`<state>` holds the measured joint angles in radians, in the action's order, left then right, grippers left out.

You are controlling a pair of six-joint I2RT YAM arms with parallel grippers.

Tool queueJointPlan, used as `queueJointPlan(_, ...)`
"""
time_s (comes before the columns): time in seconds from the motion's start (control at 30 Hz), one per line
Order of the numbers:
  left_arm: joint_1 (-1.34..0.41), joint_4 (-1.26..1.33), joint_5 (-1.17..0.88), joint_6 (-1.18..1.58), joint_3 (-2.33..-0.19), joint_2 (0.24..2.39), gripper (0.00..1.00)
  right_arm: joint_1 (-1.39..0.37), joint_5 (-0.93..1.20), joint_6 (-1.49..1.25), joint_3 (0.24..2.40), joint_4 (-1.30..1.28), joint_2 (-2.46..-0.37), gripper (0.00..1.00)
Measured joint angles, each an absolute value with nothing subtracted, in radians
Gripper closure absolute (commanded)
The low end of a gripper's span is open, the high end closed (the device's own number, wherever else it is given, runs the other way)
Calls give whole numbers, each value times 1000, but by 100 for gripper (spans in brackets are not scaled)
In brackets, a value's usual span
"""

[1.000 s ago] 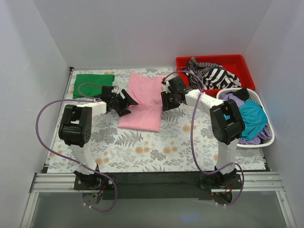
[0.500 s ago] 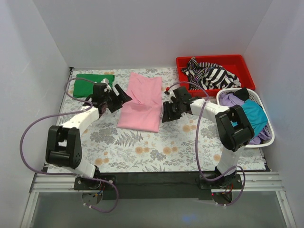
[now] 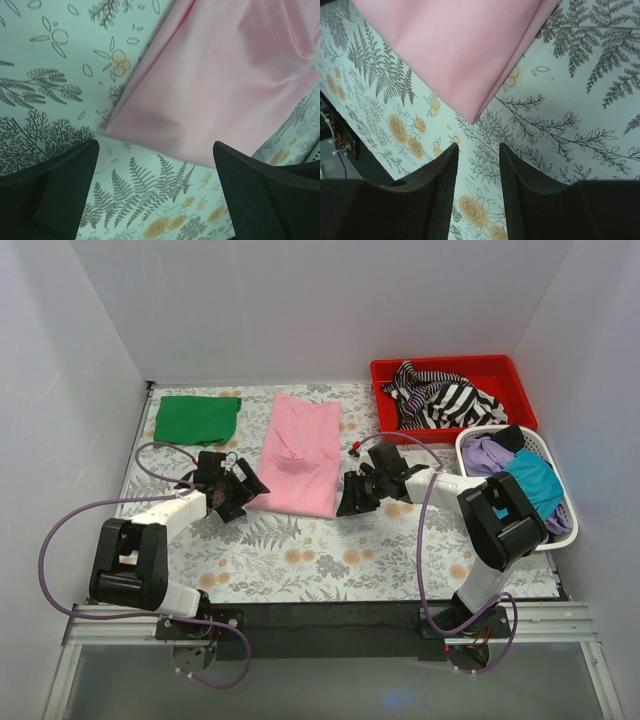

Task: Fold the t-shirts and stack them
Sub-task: Fold the tshirt

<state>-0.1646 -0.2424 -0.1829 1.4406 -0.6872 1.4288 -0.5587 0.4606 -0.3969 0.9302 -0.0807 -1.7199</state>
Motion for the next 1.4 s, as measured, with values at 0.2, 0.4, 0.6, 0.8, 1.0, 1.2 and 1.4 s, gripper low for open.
queueJointPlan(0.2, -165, -224, -161, 1445, -689, 1435, 2, -563, 472, -420, 899, -34, -1732, 55)
queueJointPlan(0.4, -165, -184, -153, 1436, -714, 1481, 25, -566, 496, -455, 899, 35, -1778, 57)
queueJointPlan(0.6, -164, -144, -160, 1441, -700, 1508, 52, -575, 494, -515, 893, 106, -1798, 58)
queueJointPlan(0.8, -164, -125, -165, 1457, -657, 1477, 54, -591, 502, -590, 870, 187, -1811, 58)
queueJointPlan(1.0, -164, -129, -176, 1479, -599, 1427, 74, -607, 504, -639, 870, 241, -1834, 66)
queueJointPlan(1.2, -164, -142, -194, 1484, -555, 1399, 100, -609, 474, -654, 859, 241, -1839, 99)
queueJointPlan(1.4, -164, -173, -229, 1481, -551, 1365, 100, -611, 454, -622, 818, 215, -1782, 99)
